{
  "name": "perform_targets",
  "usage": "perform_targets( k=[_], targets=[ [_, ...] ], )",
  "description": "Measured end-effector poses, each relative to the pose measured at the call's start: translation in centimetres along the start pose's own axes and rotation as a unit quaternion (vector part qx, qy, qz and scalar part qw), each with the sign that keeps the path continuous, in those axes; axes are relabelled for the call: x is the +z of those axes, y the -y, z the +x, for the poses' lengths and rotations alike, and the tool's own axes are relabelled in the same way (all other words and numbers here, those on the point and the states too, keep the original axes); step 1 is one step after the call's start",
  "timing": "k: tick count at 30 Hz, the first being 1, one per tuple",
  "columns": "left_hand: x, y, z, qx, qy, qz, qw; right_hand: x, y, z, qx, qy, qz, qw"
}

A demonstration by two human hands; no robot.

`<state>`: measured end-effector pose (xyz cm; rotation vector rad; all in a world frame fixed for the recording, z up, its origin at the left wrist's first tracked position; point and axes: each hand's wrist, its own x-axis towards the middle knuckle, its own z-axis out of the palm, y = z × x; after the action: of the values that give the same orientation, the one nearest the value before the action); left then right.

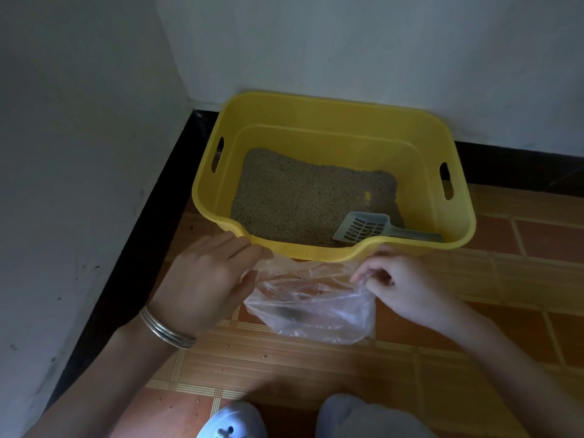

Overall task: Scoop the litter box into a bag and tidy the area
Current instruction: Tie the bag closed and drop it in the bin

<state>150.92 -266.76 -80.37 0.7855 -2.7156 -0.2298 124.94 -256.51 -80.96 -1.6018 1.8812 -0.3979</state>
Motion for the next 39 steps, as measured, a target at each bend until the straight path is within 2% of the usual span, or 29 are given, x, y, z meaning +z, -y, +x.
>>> perform_targets(
  k=[4, 8, 11, 16, 21, 25, 30, 31, 34, 37, 39],
  targets=[
    [0.1, 0.1, 0.0, -0.010, -0.021, 0.008, 1.000, -0.6, -0.3, -0.1, -0.001, 0.046, -0.042, 0.998],
    [0.4, 0.6, -0.1, -0.025, -0.029, 0.024, 0.999, -0.7, -0.4, -0.2, 0.050, 0.139, -0.124, 0.981],
    [0.5, 1.0, -0.2, -0.029, -0.028, 0.026, 0.999, -0.6, -0.4, -0.2, 0.073, 0.170, -0.167, 0.968],
    [0.4, 0.8, -0.4, -0.007, 0.017, 0.027, 0.999, 0.3, -0.9, 0.0, 0.059, 0.159, -0.181, 0.969],
    [-0.2, 0.6, -0.5, -0.028, 0.038, 0.025, 0.999, 0.4, -2.1, -0.3, -0.002, 0.118, -0.209, 0.971],
    [-0.9, 0.6, -0.4, -0.069, 0.005, -0.022, 0.997, -0.1, -2.3, -0.5, -0.103, 0.022, -0.114, 0.988],
    [-1.0, 0.2, 0.2, -0.088, -0.017, -0.062, 0.994, -1.2, 0.7, -0.2, -0.184, -0.123, 0.048, 0.974],
    [-0.8, 0.1, 0.3, -0.089, -0.020, -0.068, 0.994, -1.3, 1.3, -0.1, -0.187, -0.127, 0.093, 0.970],
    [-0.4, 0.0, 0.3, -0.094, -0.028, -0.091, 0.991, -1.3, 2.3, 0.1, -0.172, -0.074, 0.225, 0.956],
    [-0.4, 0.0, 0.4, -0.103, -0.043, -0.170, 0.979, -1.5, 2.8, 0.2, -0.120, -0.024, 0.336, 0.934],
    [-0.5, -0.3, 0.5, -0.125, -0.046, -0.245, 0.960, -1.7, 3.0, 0.4, -0.113, -0.008, 0.313, 0.943]
  ],
)
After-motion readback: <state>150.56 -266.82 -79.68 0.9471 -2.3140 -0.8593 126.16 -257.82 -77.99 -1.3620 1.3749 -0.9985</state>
